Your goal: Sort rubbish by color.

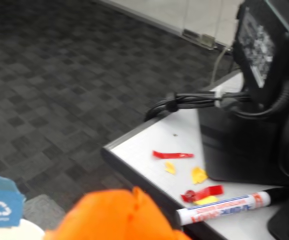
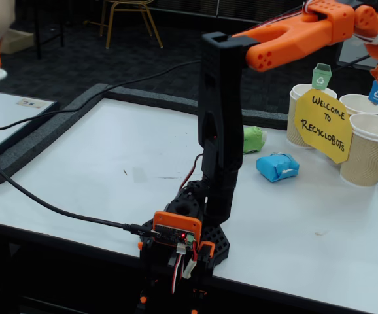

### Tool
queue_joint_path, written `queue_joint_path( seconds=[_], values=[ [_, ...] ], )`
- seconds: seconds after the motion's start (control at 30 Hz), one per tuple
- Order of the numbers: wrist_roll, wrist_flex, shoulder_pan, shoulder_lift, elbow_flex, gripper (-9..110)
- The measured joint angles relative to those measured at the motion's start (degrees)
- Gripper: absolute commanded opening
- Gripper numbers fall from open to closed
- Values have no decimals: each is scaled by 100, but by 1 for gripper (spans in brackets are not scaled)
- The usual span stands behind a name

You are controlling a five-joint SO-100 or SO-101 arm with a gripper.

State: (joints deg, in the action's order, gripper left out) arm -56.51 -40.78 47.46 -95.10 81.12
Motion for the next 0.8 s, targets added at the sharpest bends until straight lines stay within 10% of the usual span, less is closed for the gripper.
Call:
queue_joint_path(
  seconds=[0.8],
  values=[
    [-9,70,-62,281,0,0]
  ],
)
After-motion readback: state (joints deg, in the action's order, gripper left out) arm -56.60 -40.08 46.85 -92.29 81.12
